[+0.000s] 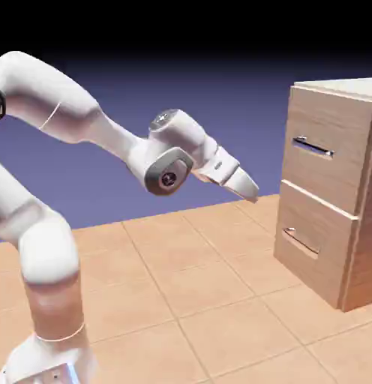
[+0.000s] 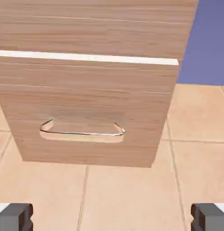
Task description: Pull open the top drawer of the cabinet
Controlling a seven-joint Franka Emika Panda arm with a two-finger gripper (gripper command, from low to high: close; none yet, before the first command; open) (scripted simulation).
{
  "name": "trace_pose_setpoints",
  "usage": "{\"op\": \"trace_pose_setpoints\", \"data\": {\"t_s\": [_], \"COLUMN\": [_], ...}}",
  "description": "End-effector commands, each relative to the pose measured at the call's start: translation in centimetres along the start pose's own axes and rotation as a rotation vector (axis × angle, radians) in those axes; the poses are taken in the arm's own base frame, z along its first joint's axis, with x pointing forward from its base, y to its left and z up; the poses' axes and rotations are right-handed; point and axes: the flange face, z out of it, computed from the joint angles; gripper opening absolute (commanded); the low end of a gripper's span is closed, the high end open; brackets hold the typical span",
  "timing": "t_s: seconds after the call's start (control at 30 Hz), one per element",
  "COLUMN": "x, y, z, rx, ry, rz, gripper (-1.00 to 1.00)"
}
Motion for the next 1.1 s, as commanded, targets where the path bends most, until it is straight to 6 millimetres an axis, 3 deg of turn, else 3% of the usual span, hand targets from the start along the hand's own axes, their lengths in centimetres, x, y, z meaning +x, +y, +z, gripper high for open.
{"op": "trace_pose_setpoints", "data": {"t_s": [0.0,0.23,0.47,0.8,1.07], "x": [0.8,5.4,7.6,7.1,5.0], "y": [-0.2,-1.3,-3.0,-6.9,-11.1], "z": [-0.8,-6.6,-12.2,-17.6,-18.1], "rx": [0.007,0.086,0.205,0.415,0.581], "ry": [0.020,0.141,0.232,0.299,0.295], "rz": [0.048,0.359,0.624,0.909,1.061], "gripper": [0.00,0.00,0.00,0.00,0.00]}}
